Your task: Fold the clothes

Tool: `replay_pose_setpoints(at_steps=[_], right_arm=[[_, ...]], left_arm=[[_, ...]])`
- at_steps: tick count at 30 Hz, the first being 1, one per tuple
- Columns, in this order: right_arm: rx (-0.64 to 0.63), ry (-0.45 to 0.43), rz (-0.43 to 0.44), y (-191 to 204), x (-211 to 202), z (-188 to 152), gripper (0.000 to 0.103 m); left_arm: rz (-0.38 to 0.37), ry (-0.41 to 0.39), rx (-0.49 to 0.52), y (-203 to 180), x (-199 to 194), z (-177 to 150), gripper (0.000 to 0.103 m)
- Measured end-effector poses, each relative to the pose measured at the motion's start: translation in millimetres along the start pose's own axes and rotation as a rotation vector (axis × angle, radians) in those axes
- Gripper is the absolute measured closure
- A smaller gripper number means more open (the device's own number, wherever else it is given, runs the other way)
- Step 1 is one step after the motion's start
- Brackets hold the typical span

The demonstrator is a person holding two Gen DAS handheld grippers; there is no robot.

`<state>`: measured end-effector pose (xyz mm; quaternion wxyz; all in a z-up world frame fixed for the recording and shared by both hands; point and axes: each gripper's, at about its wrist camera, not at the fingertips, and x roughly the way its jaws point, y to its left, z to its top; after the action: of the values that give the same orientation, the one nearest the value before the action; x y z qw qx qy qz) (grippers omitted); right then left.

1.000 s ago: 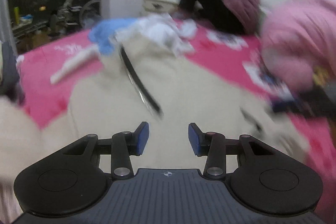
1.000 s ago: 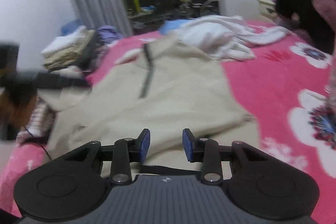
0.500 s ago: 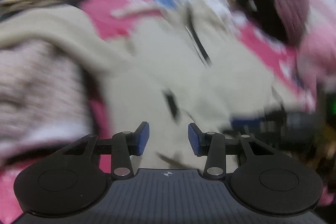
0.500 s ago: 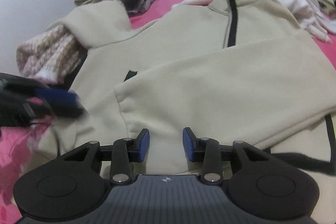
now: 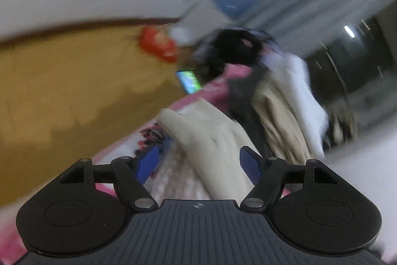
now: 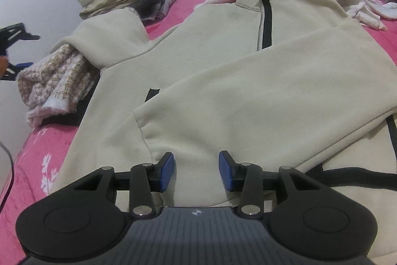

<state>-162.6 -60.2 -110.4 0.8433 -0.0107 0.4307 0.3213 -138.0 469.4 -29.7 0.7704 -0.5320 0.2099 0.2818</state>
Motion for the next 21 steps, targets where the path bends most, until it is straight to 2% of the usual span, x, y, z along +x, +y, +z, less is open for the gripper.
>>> replay_pose_setpoints(at_steps=[3, 7, 9, 11, 12, 14, 17, 19, 21], right_arm=[[0.005, -0.005, 0.000, 0.2, 0.5, -0.7, 0.060], [0.008, -0.011, -0.005, 1.7, 1.0, -1.7, 0.059], [0.006, -0.012, -0.010, 2.7, 1.3, -1.9, 0.058], [0.010, -0.013, -0.013, 3.2, 1.5, -2.1, 0.058], [0.014, -0.013, -0.014, 3.2, 1.6, -2.0, 0.058], [0.020, -0.013, -0.017, 3.4, 1.8, -1.9, 0.057], [0.025, -0.011, -0.019, 3.4, 1.7, -1.4, 0.057], [0.034, -0.007, -0.016, 2.6, 1.6, -0.6, 0.056], [0.053, 0.003, -0.002, 0.7, 1.1, 2.2, 0.055]], left_arm=[[0.021, 0.050, -0.104, 13.5, 32.9, 5.0, 0.030], [-0.032, 0.041, -0.179, 26.5, 50.8, 13.5, 0.033], [-0.042, 0.018, -0.196, 23.9, 56.2, 16.4, 0.039], [-0.042, 0.003, -0.185, 22.7, 57.1, 20.6, 0.058], [-0.043, -0.007, -0.172, 21.0, 56.2, 22.3, 0.064], [-0.046, -0.038, -0.113, 13.3, 47.8, 24.4, 0.086], [-0.075, -0.102, 0.017, -6.5, 22.8, 25.0, 0.093], [-0.120, -0.137, 0.109, -29.7, 4.8, 21.6, 0.094], [-0.201, -0.152, 0.187, -56.8, -15.4, 15.7, 0.095]])
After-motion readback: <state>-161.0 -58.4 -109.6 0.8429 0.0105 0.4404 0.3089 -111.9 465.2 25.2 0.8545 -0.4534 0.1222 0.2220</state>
